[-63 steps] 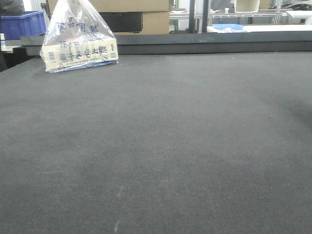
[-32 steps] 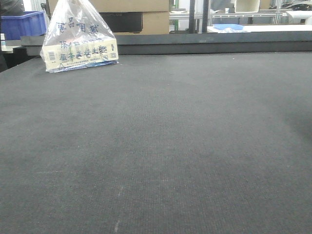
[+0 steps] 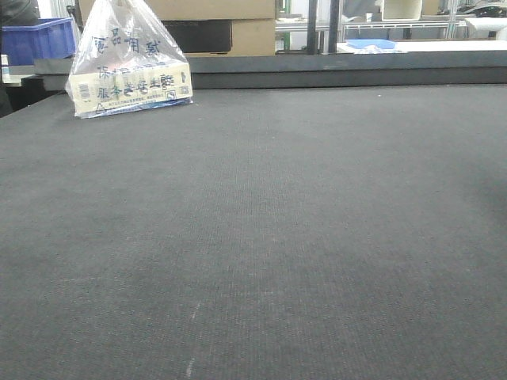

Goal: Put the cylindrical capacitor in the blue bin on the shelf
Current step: 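Lift both held capacitors up off the table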

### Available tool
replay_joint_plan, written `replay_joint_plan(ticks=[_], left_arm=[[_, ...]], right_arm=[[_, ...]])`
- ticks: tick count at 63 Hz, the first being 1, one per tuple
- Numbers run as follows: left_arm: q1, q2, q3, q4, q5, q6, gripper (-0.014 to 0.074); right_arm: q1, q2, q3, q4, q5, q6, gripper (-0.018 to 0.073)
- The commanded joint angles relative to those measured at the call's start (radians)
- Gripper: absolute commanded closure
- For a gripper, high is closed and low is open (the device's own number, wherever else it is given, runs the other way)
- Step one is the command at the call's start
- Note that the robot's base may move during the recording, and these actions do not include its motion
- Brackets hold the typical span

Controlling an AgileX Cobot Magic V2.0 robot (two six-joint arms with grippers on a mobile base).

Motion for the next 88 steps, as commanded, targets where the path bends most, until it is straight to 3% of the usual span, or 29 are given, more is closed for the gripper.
replay_joint_plan(ticks=[1,17,88], left_arm=[[0.004,-0.019,0.001,-0.008,-0.026,0.001,0.0708],[0.004,-0.021,0.001,-0.008,-0.010,0.001,0.0708],[0.004,-0.021,0.001,-0.008,-0.011,0.001,0.0708]], right_arm=[[-0.005,-0.037,-0.002,-0.008,-0.033,-0.002,0.0722],[-0.005,-0.142,-0.002,-0.008,-0.084,-0.002,0.0722],[-0.005,-0.142,-0.002,-0.008,-0.084,-0.002,0.0722]])
